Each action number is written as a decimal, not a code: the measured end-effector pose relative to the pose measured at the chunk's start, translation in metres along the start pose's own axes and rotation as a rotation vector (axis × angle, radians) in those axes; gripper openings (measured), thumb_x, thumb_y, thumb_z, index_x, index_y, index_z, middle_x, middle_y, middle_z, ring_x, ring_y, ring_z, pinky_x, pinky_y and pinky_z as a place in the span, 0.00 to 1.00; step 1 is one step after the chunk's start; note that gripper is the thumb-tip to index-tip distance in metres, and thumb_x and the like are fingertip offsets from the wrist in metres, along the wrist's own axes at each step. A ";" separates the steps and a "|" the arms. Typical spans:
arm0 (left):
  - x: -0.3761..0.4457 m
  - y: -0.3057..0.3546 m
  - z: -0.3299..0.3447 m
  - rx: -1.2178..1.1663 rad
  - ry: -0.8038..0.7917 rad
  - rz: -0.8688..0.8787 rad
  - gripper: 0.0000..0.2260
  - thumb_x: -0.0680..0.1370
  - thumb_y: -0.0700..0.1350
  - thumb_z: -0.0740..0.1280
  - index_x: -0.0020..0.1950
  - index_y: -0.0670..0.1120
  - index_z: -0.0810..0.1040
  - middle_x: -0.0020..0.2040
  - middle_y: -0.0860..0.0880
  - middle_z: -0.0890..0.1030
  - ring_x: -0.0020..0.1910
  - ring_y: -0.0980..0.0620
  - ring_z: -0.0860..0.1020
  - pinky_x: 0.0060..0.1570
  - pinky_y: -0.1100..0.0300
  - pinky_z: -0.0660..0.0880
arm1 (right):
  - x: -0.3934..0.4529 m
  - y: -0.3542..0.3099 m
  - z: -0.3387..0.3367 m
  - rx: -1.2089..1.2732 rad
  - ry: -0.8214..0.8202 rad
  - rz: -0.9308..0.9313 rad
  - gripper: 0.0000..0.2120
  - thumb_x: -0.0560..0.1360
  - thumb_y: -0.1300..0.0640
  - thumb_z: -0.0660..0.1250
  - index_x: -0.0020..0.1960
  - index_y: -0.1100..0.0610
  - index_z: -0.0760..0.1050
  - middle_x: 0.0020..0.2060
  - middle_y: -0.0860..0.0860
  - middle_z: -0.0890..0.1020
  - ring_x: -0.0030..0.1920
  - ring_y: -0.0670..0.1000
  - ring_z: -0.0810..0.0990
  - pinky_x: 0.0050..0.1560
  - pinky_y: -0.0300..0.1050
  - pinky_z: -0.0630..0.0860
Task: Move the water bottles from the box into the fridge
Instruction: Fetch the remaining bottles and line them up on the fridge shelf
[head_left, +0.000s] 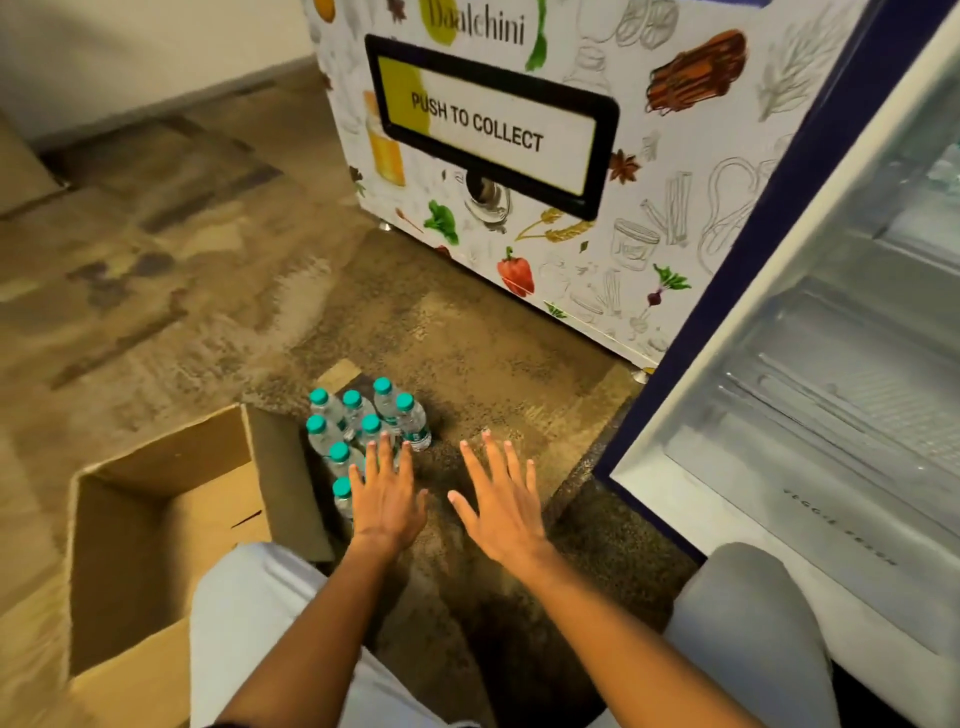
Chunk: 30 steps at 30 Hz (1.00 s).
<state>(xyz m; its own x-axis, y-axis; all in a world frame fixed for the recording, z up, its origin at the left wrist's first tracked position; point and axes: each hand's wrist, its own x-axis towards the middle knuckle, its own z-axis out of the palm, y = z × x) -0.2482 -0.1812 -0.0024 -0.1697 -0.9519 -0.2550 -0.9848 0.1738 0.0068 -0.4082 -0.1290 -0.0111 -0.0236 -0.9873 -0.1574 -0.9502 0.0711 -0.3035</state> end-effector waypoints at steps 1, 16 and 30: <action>0.001 -0.009 -0.001 -0.008 -0.003 -0.027 0.34 0.80 0.57 0.58 0.80 0.47 0.46 0.80 0.40 0.43 0.79 0.40 0.44 0.75 0.40 0.48 | 0.004 -0.006 0.003 0.009 -0.016 -0.029 0.33 0.79 0.35 0.46 0.80 0.44 0.42 0.80 0.52 0.45 0.79 0.60 0.45 0.76 0.65 0.46; 0.011 -0.079 0.014 -0.227 -0.038 -0.235 0.15 0.80 0.38 0.60 0.66 0.44 0.73 0.58 0.40 0.78 0.57 0.41 0.78 0.52 0.52 0.76 | 0.075 -0.090 0.038 -0.150 -0.252 -0.292 0.37 0.79 0.63 0.65 0.80 0.46 0.50 0.80 0.51 0.49 0.74 0.63 0.62 0.72 0.64 0.60; 0.024 -0.090 0.020 -0.361 0.040 -0.265 0.07 0.80 0.37 0.61 0.56 0.38 0.76 0.53 0.36 0.78 0.54 0.37 0.78 0.51 0.48 0.75 | 0.091 -0.105 0.046 -0.058 -0.203 -0.261 0.26 0.78 0.70 0.60 0.73 0.55 0.64 0.63 0.60 0.70 0.60 0.64 0.76 0.57 0.58 0.76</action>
<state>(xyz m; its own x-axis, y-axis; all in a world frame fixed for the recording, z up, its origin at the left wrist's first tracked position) -0.1628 -0.2148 -0.0282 0.0958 -0.9620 -0.2556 -0.9432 -0.1698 0.2854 -0.2960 -0.2195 -0.0366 0.2801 -0.9221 -0.2668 -0.9322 -0.1949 -0.3051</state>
